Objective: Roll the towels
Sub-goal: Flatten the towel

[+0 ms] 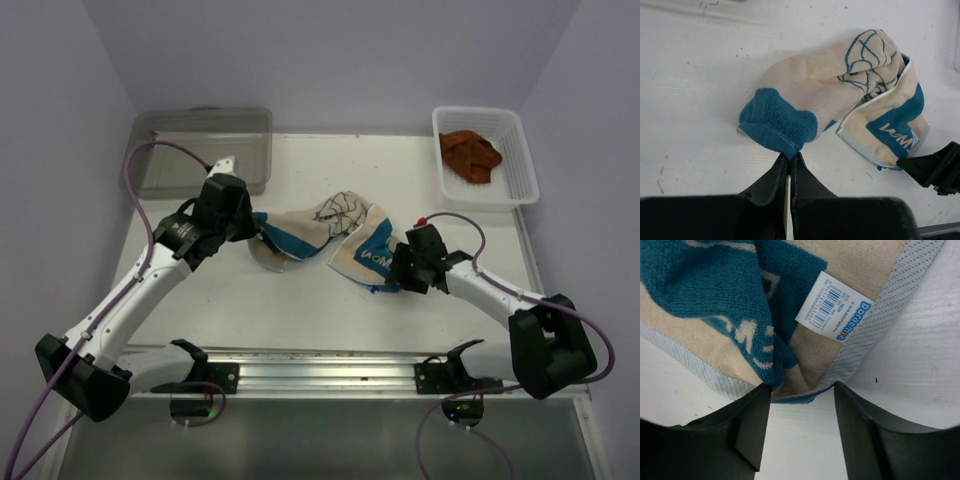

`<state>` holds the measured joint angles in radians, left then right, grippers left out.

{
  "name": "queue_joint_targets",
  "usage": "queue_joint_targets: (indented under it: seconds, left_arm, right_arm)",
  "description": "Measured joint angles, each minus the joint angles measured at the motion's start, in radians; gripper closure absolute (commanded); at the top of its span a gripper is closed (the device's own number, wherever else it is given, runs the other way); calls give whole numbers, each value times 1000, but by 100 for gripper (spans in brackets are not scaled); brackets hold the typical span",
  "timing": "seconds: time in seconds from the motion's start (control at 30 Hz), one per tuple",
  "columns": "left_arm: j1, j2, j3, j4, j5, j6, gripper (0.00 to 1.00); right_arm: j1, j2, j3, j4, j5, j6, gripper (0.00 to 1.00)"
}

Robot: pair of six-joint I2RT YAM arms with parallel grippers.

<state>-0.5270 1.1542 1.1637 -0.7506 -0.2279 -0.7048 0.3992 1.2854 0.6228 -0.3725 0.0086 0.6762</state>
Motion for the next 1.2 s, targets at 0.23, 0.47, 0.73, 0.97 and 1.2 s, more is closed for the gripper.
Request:
queue_joint_targets:
  seconds: [0.23,0.47,0.73,0.97,1.2]
  left_arm:
    - [33,0,46,-9,0,32,100]
    - [96,15,109,-35,3,92,100]
    - [280,119,391,-53,46,192,100]
    - [491,101,497,-51,104,226,100]
    - [514,29,256,-18,191,226,100]
  right_arm:
    - [0,27,-38,55,10,49,100]
    - [-65,56,179,-51,83,-6,100]
    - [-185,80,889,-182,193,-159,100]
    - [-233,21,1057,-219,260,-230,100]
    - [-254,23,869,-280,267,-255,39]
